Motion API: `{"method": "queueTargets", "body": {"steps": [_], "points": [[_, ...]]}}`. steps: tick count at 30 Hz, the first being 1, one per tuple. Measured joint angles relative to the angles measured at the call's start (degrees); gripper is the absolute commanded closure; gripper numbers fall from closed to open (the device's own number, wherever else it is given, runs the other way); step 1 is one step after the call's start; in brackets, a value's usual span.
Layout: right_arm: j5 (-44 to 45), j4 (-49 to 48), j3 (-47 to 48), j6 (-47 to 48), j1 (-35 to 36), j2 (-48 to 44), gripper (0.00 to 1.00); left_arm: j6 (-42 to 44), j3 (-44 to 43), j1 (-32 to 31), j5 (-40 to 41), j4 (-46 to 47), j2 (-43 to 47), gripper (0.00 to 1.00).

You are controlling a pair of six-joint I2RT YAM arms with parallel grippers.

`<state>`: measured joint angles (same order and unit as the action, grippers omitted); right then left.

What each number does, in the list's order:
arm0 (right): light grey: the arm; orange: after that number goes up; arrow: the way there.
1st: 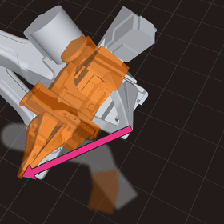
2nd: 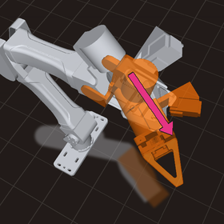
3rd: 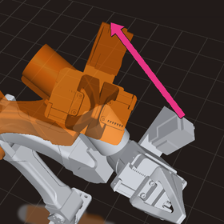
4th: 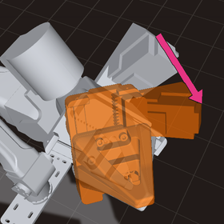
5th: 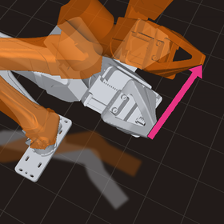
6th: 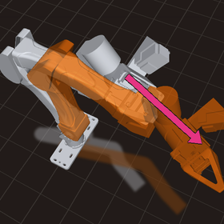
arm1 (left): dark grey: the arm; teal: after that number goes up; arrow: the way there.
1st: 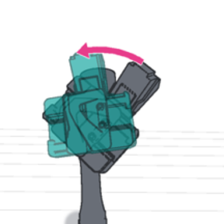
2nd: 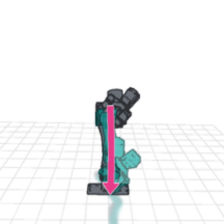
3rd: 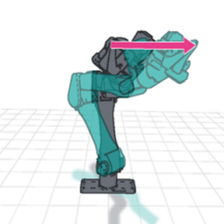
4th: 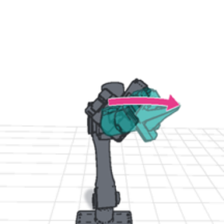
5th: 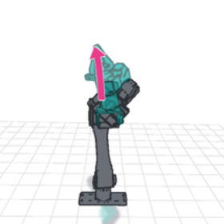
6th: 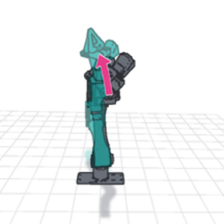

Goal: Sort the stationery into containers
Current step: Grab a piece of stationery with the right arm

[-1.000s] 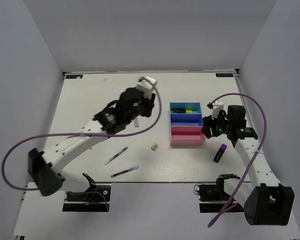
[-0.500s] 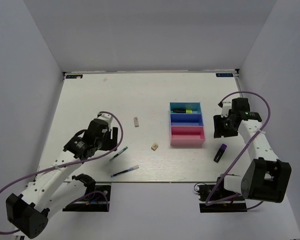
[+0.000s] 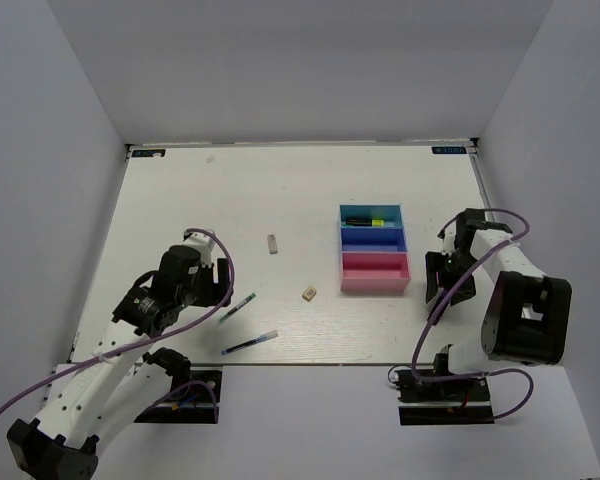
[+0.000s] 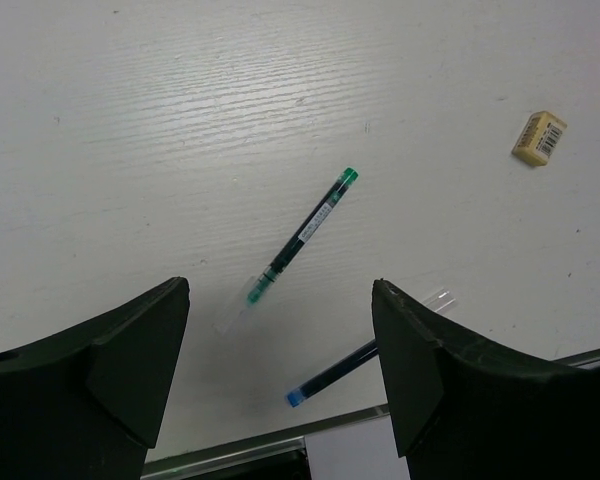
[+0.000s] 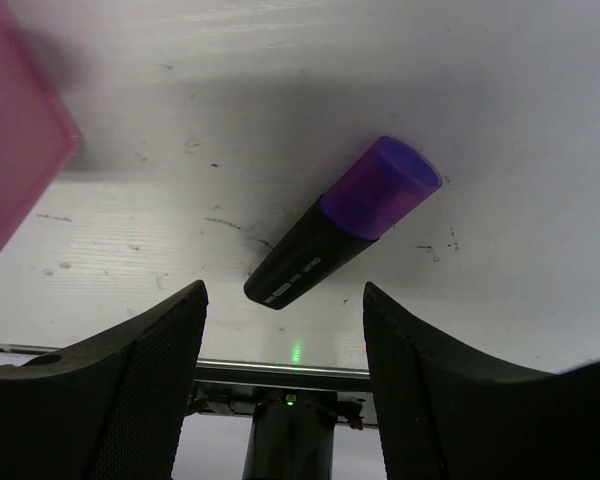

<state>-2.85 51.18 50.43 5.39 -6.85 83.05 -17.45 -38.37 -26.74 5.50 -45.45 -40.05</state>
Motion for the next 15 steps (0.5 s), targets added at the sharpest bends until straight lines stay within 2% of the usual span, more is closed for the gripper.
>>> {"method": "queueTargets", "body": {"steps": [9,14,15], "points": [[4.5,-4.22,-1.7,-4.0,-0.44,5.68,0.33,0.02,0.04,0.0,-0.2,0.0,0.02,0.16],[7.04,-6.14,-3.04,-6.67,-0.52,6.27,0.39,0.07,0.07,0.0,-0.17,0.0,-0.31,0.16],[7.17,-6.03,-2.93,-7.3,-0.46,6.47,0.43,0.09,0.09,0.0,-0.17,0.02,-0.55,0.16]]}}
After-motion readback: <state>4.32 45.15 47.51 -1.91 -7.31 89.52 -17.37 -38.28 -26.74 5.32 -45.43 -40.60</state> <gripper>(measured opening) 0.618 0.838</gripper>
